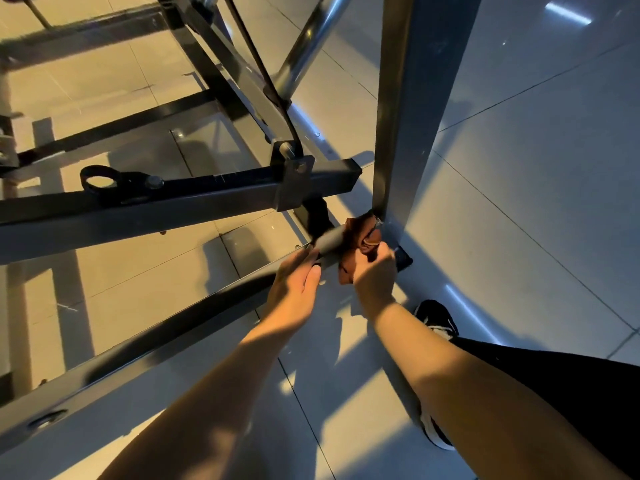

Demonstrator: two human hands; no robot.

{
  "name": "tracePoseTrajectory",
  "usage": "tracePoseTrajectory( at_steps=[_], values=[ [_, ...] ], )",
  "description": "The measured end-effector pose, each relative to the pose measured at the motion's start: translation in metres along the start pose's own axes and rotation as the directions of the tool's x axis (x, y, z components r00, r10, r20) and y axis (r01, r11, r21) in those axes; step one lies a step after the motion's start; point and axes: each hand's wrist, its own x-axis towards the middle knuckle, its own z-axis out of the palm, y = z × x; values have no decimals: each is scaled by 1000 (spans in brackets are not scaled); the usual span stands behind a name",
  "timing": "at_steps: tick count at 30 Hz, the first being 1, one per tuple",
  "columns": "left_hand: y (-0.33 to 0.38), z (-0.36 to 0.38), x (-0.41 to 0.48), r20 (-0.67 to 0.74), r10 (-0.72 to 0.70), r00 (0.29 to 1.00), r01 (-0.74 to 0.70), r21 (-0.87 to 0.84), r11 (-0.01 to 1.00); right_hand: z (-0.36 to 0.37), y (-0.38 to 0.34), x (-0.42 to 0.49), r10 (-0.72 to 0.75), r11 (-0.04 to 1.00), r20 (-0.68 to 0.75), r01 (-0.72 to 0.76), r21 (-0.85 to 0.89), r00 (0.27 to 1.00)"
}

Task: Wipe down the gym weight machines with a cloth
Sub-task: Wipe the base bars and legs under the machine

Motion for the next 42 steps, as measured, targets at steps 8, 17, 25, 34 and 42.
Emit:
tracePoseTrajectory(
  at_steps=[8,17,25,34,42],
  values=[
    [2,4,-2,-4,14,1000,-14,9,1000,15,-10,-62,52,984,267,-94,148,962],
    [5,0,-3,18,59,998,-58,-24,998,4,-20,-25,180,935,203,-232,270,962],
    [4,4,-6,5,-15,1000,15,-189,982,13,-27,-52,234,852,256,-325,411,938],
    [0,6,-3,-27,3,1000,-5,-103,995,1,-19,-13,182,889,156,-230,396,971],
    [8,6,-8,-45,-11,999,2,-200,980,24,-13,-40,-18,947,203,-48,318,979]
  ],
)
